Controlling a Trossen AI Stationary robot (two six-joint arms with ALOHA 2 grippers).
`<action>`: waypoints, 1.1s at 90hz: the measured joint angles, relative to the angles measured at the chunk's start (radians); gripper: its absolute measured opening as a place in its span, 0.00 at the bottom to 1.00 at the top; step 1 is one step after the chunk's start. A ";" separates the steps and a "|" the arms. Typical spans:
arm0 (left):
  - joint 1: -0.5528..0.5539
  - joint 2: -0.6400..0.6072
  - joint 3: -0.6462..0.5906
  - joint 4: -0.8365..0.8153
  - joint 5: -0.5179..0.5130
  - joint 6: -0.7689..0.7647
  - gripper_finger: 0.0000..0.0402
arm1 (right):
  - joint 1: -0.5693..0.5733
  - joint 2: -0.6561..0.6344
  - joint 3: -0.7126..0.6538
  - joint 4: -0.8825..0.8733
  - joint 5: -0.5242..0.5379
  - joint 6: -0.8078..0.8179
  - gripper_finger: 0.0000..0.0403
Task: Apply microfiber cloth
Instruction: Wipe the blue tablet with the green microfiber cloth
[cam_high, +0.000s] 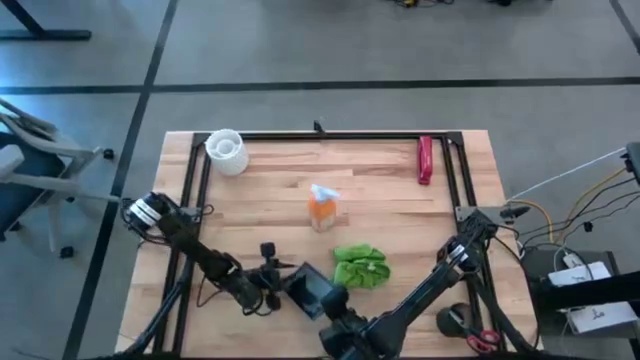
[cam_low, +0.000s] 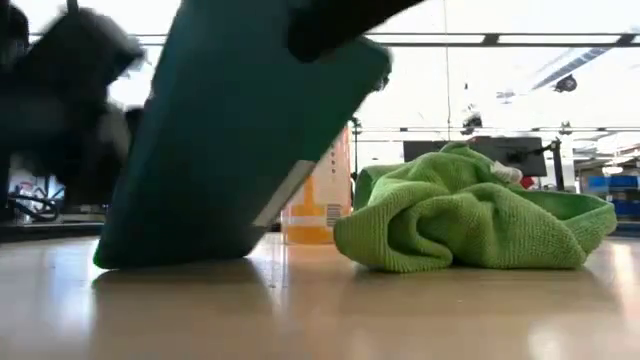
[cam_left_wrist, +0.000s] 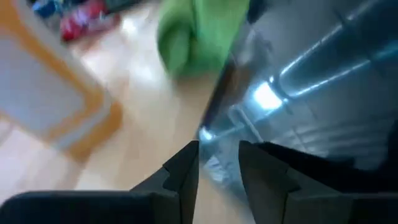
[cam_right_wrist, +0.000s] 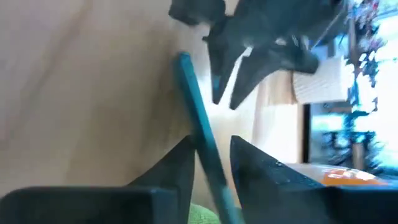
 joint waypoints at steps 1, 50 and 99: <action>0.000 -0.008 0.000 -0.003 -0.001 0.003 0.24 | -0.003 0.000 0.004 -0.001 -0.009 0.003 0.16; -0.046 -0.265 0.001 -0.239 -0.002 0.058 0.24 | -0.092 -0.002 0.144 -0.047 -0.208 0.095 0.02; -0.205 -0.421 -0.111 -0.348 -0.014 -0.232 0.24 | -0.088 -0.203 0.240 -0.385 -0.138 0.476 0.02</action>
